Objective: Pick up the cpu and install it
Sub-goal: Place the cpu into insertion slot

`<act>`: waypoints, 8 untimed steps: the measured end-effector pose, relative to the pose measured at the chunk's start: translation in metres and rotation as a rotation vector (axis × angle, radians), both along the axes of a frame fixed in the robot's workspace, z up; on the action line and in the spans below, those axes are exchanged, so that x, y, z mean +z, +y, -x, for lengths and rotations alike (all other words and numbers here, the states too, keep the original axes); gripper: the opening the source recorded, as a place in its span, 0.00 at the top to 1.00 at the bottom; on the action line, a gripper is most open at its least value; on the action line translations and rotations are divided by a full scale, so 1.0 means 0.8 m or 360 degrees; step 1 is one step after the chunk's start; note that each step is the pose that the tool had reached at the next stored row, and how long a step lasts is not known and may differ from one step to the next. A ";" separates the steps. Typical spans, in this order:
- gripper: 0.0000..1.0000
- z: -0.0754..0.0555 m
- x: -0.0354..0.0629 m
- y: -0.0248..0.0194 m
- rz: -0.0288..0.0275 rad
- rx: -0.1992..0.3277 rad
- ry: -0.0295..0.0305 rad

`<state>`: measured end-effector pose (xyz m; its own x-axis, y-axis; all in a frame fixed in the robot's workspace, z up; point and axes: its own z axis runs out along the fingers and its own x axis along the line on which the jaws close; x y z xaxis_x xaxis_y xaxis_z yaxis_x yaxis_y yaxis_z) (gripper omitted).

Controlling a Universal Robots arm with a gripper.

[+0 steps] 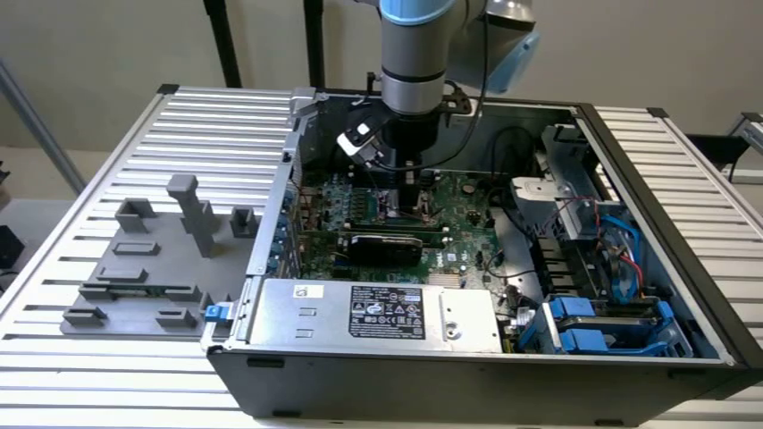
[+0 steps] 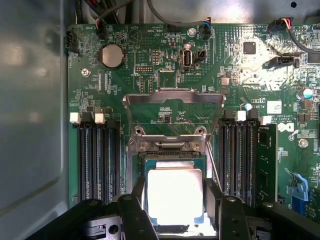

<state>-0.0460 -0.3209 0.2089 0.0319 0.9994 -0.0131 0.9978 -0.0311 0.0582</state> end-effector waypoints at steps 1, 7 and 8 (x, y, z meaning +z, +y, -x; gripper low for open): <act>0.45 0.000 -0.002 -0.0001 0.00001 0.0000 0.00000; 0.45 0.001 -0.005 0.0000 0.00001 0.0000 -0.00002; 0.45 0.001 -0.005 0.0001 0.00016 0.0000 -0.00004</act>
<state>-0.0466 -0.3207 0.2049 0.0321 0.9994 -0.0141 0.9978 -0.0312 0.0585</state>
